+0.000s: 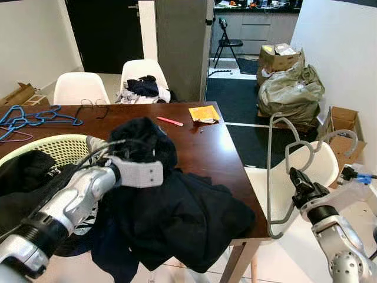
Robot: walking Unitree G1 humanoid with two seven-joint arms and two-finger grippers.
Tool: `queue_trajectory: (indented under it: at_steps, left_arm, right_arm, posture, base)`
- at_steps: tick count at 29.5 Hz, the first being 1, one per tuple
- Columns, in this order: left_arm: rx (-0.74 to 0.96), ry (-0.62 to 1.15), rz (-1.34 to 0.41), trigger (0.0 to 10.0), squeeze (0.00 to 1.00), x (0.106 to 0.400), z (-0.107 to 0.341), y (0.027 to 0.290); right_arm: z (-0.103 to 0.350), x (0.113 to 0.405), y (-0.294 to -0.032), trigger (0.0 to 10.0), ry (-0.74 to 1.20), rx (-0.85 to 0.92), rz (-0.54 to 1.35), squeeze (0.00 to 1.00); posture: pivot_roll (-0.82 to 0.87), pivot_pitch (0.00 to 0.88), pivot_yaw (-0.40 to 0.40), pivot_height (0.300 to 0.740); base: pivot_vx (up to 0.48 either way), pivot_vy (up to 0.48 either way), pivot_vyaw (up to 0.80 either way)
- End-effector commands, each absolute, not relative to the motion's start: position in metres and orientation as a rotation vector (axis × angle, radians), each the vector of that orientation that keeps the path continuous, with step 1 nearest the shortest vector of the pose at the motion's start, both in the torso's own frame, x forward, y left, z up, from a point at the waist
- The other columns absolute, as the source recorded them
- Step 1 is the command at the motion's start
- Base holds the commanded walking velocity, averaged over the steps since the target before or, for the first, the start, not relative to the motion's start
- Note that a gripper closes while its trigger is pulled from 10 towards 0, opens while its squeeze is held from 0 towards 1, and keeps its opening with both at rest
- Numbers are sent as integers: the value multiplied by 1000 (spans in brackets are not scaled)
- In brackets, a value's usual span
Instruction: Hang hanger
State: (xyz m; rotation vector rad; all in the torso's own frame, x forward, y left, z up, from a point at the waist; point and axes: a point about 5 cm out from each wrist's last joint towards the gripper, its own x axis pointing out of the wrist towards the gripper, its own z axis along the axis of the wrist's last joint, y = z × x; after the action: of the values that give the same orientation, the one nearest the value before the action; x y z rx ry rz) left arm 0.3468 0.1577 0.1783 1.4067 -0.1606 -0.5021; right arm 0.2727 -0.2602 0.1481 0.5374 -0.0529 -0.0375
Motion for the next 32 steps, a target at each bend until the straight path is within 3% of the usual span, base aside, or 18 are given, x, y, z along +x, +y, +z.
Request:
queue_trajectory:
  at_steps: [1,18,25,27,28,29,30,32]
  left_arm:
    - [1394,-196,-483,0,0,350,184,154]
    - [1342,-229,-459,0,0,354,185,153]
    - [1179,-249,-401,0,0,357,201,151]
    - [994,-188,-404,0,0,359,202,149]
    - [994,-188,-404,0,0,359,202,149]
    - [903,-133,-419,5333,1000,358,197,148]
    - [853,-96,-431,10000,1000,358,192,148]
    - [821,-54,-454,10000,1000,356,185,147]
  right_arm:
    - [150,271,-259,10000,-61,545,-38,0]
    - [149,272,-260,10000,-60,547,-37,0]
    - [149,272,-260,10000,-59,547,-37,0]
    - [149,272,-260,10000,-58,547,-37,0]
    - [149,272,-260,10000,-58,547,-37,0]
    - [149,272,-260,10000,-58,547,-37,0]
    - [149,272,-260,10000,-58,547,-37,0]
    - [149,272,-259,10000,-58,547,-37,0]
  posture:
    - [-18,11,4,740]
    - [-17,11,3,740]
    - [-18,12,3,740]
    - [-18,12,3,740]
    - [-18,12,3,740]
    - [-18,11,3,740]
    - [-18,11,3,740]
    - [-18,11,3,740]
  base:
    - [0,0,0]
    - [0,0,0]
    - [0,0,0]
    - [0,0,0]
    - [0,0,0]
    - [0,0,0]
    - [0,0,0]
    - [0,0,0]
